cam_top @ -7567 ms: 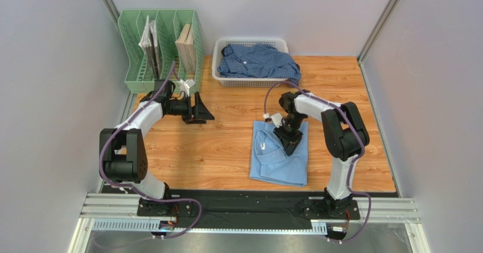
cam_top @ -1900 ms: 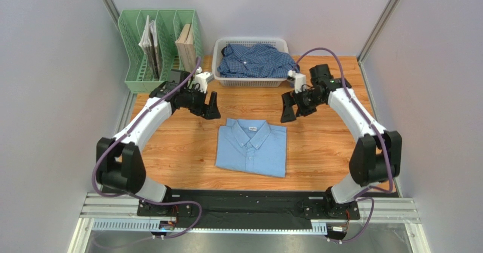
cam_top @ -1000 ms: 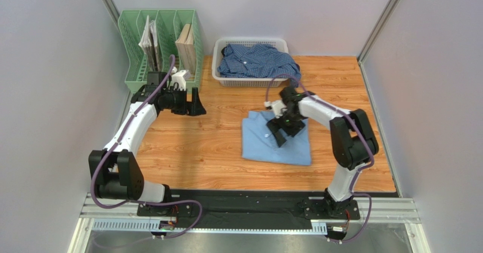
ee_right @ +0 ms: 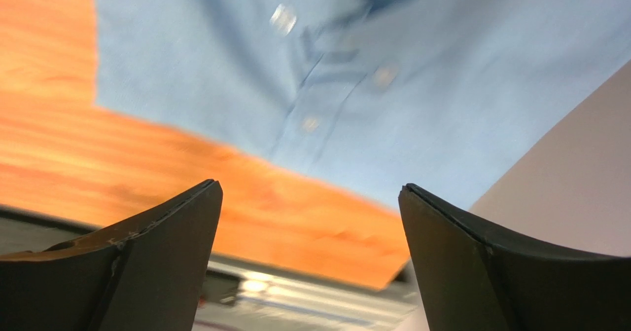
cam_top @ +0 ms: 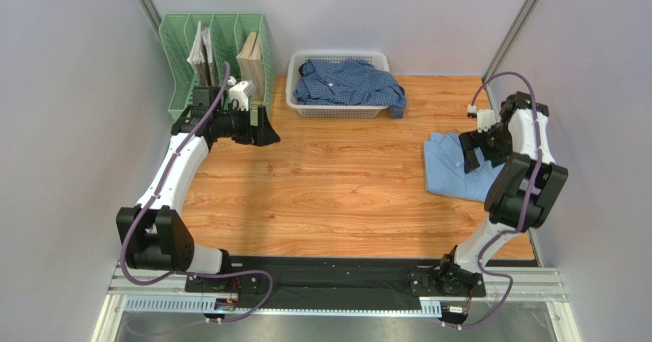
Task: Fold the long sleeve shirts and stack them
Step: Neatly place the folded shirt to the corner
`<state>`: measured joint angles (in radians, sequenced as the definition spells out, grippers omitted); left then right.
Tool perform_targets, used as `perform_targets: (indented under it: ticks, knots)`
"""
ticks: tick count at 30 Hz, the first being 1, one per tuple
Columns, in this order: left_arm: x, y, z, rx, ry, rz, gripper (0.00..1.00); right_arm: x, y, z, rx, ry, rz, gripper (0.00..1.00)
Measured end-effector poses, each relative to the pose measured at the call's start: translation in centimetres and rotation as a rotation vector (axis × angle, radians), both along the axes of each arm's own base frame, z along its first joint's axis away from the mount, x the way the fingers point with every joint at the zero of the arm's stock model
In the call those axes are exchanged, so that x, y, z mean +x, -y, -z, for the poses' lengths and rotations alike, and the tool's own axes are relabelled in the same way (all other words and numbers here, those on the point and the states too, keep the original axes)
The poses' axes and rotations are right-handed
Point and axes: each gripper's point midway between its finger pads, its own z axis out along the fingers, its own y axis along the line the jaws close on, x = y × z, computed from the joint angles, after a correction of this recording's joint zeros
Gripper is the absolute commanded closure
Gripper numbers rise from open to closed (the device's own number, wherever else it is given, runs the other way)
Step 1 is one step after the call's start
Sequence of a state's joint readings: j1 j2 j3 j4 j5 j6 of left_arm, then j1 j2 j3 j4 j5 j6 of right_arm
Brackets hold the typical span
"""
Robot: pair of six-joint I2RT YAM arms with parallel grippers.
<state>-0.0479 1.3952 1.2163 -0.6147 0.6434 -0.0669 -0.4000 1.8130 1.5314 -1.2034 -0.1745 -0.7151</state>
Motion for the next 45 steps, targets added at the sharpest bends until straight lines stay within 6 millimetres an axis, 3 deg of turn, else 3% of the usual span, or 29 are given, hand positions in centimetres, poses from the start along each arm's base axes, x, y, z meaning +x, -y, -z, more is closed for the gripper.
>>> perform_targets:
  ticks: [2,5,12,15,21,34,45]
  knots:
    - [-0.2,0.1,-0.4,-0.008,0.011,0.002,0.02,-2.5,-1.4,-0.4,0.019,-0.001,0.087,0.04]
    - [-0.3,0.2,-0.7,-0.018,0.016,0.003,0.02,-5.1,-2.8,0.8,0.032,-0.048,0.167,0.04]
    - [-0.6,-0.3,-0.3,-0.030,0.005,-0.010,0.02,-4.8,-2.6,7.6,0.048,-0.230,0.237,0.05]
    - [-0.6,-0.7,0.1,-0.035,-0.006,-0.020,0.02,-4.3,-2.2,8.2,0.031,-0.285,0.251,0.05]
    - [-0.2,-2.1,0.2,-0.046,-0.008,-0.057,0.02,0.2,-0.8,8.4,-0.027,-0.265,0.249,0.05]
    - [0.4,-2.9,2.0,-0.061,-0.067,-0.071,0.02,13.0,1.2,8.2,-0.089,-0.079,0.189,0.04]
    - [0.3,-3.0,2.1,-0.058,-0.076,-0.066,0.01,20.0,-0.6,7.7,-0.107,0.092,0.113,0.00]
